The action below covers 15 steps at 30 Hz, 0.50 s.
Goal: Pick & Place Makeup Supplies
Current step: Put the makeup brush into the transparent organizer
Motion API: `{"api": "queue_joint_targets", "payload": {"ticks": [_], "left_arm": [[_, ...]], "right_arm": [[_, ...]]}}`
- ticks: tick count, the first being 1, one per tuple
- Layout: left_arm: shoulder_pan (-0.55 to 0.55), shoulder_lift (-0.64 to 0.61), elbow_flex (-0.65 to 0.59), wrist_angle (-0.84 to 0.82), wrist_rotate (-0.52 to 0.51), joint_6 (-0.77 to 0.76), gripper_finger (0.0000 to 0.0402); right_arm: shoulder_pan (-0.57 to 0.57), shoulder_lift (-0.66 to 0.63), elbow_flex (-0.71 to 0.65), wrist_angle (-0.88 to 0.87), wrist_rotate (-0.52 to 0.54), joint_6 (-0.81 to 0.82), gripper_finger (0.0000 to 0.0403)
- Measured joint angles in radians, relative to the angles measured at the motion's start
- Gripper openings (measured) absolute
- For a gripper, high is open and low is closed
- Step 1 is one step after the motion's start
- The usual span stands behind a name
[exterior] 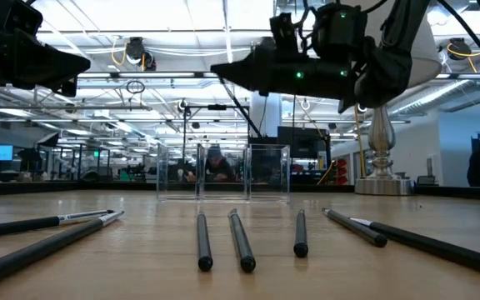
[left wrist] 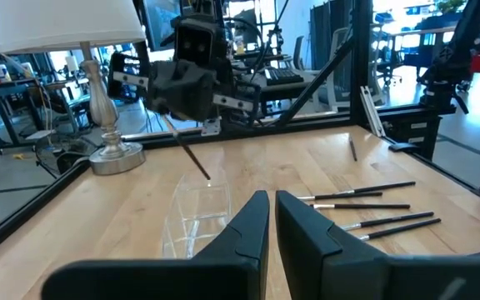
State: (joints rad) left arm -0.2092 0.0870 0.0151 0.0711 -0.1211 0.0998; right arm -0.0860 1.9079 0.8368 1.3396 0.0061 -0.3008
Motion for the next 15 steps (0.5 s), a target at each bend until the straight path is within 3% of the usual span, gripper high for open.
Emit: {"api": "queue_joint_targets", "payload": {"ticks": [6, 15], "left_arm": [[0.0, 0.0, 0.0, 0.0, 0.0, 0.0, 0.0031], [0.0, 0.0, 0.0, 0.0, 0.0, 0.0, 0.0031]], "right_arm": [[0.0, 0.0, -0.001, -0.07, 0.008, 0.0, 0.0], [0.002, 0.0, -0.006, -0.139, 0.124, 0.005, 0.0]]}}
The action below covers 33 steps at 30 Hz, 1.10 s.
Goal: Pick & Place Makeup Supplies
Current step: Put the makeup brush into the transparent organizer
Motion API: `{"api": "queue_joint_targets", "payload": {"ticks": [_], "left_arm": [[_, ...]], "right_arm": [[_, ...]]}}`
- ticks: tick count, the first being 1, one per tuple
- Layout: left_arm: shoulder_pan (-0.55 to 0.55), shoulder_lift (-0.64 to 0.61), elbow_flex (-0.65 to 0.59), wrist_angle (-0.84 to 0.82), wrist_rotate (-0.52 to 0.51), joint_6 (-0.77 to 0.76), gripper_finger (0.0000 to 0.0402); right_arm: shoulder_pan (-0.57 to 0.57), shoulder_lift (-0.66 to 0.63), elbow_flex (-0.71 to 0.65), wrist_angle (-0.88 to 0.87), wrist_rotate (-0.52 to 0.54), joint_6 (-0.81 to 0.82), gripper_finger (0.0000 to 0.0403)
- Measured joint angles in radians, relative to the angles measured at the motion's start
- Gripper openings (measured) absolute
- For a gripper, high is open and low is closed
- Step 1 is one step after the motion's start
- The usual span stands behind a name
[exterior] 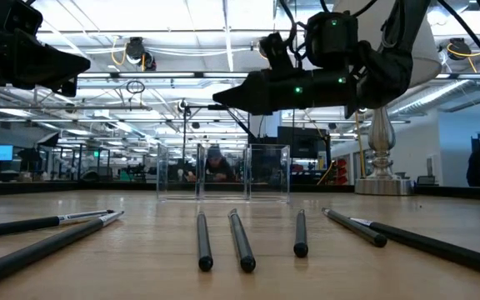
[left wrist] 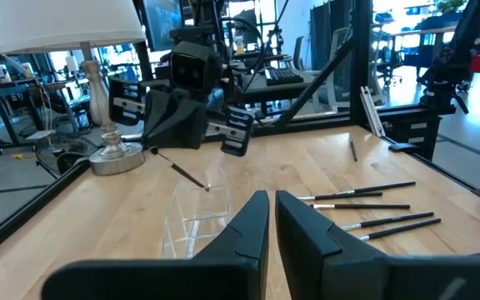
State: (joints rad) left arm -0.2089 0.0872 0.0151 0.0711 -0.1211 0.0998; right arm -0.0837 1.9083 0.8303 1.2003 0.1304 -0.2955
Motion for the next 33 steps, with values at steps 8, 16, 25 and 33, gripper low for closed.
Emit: {"api": "queue_joint_targets", "payload": {"ticks": [8, 16, 25, 33], "left_arm": [[0.0, 0.0, 0.0, 0.0, 0.0, 0.0, 0.0031], [0.0, 0.0, 0.0, 0.0, 0.0, 0.0, 0.0031], [0.0, 0.0, 0.0, 0.0, 0.0, 0.0, 0.0031], [0.0, 0.0, 0.0, 0.0, 0.0, 0.0, 0.0031]], "right_arm": [[0.006, 0.0, 0.0, -0.058, 0.004, 0.013, 0.0], [0.024, -0.001, 0.0, -0.097, 0.028, -0.003, 0.0], [0.026, -0.002, 0.0, -0.157, 0.054, -0.016, 0.0], [0.027, -0.001, 0.0, -0.16, 0.059, -0.015, 0.0034]]}}
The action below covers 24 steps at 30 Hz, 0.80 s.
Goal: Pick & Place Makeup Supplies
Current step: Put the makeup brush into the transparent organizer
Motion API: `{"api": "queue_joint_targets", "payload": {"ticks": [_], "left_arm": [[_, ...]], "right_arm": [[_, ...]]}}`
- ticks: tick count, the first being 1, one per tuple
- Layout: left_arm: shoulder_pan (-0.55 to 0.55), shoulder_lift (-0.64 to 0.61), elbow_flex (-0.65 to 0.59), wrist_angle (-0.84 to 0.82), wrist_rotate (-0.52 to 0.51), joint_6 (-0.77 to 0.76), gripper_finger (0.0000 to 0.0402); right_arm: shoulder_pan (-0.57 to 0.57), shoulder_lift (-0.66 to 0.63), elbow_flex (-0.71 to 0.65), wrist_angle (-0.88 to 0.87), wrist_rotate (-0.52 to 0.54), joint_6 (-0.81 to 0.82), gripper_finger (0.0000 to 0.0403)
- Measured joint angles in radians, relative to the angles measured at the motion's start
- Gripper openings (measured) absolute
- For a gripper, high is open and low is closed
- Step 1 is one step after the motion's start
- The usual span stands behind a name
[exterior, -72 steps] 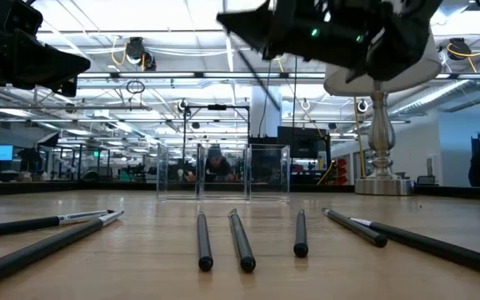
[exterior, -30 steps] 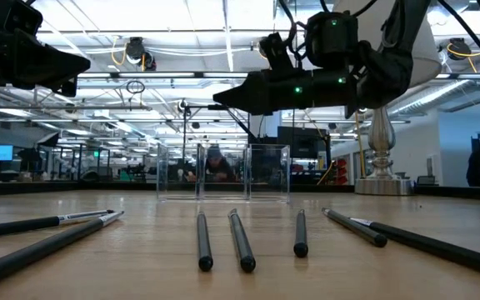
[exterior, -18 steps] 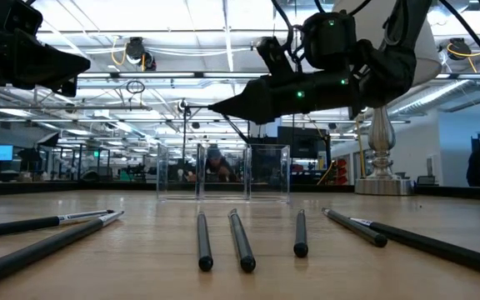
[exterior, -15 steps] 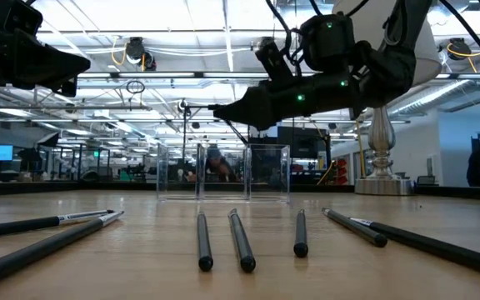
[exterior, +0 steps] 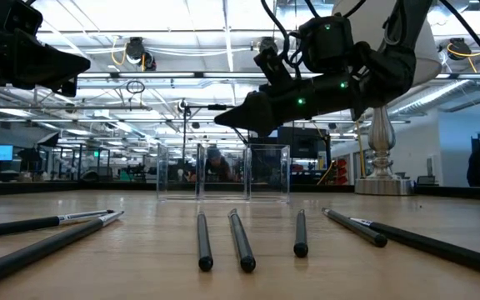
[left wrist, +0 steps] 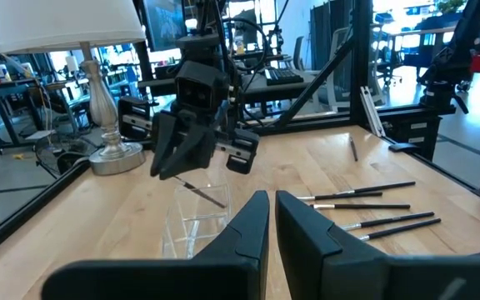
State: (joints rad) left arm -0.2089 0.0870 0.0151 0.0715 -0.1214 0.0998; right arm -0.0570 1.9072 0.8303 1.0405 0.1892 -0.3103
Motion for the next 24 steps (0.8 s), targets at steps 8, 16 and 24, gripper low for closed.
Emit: {"api": "queue_joint_targets", "payload": {"ticks": [8, 16, 24], "left_arm": [[0.0, 0.0, 0.0, 0.0, 0.0, 0.0, 0.0031], [0.0, 0.0, 0.0, 0.0, 0.0, 0.0, 0.0031], [0.0, 0.0, 0.0, 0.0, 0.0, 0.0, 0.0031]], "right_arm": [[0.037, -0.044, 0.0, -0.047, 0.133, -0.061, 0.008], [0.201, -0.298, 0.027, -0.321, 0.31, -0.268, 0.0108], [0.579, -0.516, 0.224, -1.176, 0.626, 0.042, 0.0111]]}}
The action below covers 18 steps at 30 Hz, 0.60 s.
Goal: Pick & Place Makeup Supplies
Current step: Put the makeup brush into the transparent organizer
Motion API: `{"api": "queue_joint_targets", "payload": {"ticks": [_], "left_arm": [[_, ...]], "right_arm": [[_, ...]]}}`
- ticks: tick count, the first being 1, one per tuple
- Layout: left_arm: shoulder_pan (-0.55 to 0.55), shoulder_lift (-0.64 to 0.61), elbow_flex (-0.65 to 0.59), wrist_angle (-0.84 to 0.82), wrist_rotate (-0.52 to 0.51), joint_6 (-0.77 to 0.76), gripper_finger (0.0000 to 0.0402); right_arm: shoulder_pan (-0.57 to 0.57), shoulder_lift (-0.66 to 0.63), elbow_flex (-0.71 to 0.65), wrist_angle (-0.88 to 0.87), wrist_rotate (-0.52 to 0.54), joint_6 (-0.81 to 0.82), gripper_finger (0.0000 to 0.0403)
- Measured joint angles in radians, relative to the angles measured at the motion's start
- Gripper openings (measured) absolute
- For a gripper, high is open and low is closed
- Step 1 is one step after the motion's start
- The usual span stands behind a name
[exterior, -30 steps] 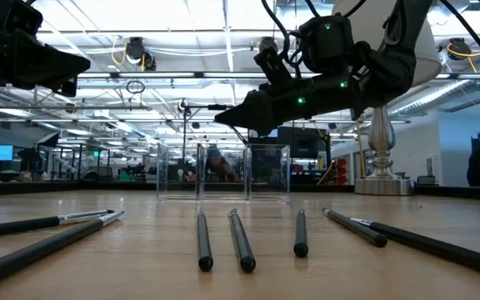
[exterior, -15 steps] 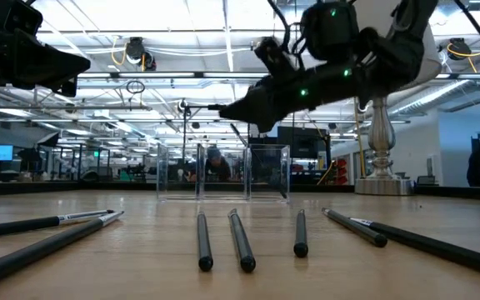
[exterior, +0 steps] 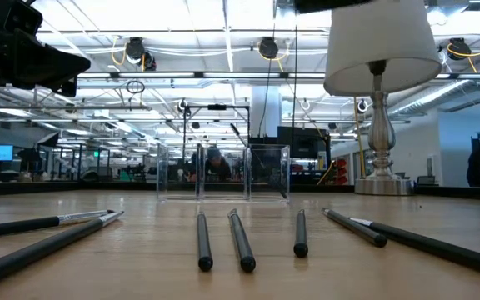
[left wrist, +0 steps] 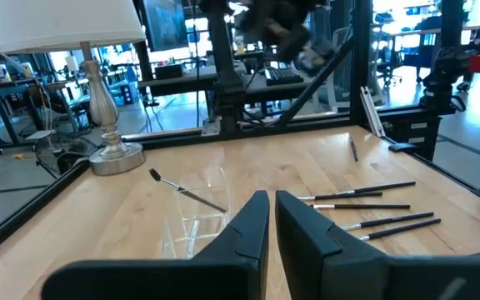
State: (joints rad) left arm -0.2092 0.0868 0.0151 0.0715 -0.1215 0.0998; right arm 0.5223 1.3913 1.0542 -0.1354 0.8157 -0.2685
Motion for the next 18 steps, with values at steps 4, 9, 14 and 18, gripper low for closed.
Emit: {"api": "queue_joint_targets", "payload": {"ticks": [4, 9, 14, 18], "left_arm": [[0.0, 0.0, 0.0, 0.0, 0.0, 0.0, 0.0031], [0.0, 0.0, 0.0, 0.0, 0.0, 0.0, 0.0031], [0.0, 0.0, 0.0, 0.0, 0.0, 0.0, 0.0031], [0.0, 0.0, 0.0, 0.0, 0.0, 0.0, 0.0031]], "right_arm": [[0.2, 0.025, 0.092, -0.297, 0.05, 0.335, 0.011], [0.363, 0.171, 0.191, -0.507, 0.01, 0.668, 0.011], [0.411, 0.376, 0.337, -0.761, -0.189, 1.014, 0.011], [0.409, 0.466, 0.39, -0.842, -0.455, 1.246, 0.011]]}}
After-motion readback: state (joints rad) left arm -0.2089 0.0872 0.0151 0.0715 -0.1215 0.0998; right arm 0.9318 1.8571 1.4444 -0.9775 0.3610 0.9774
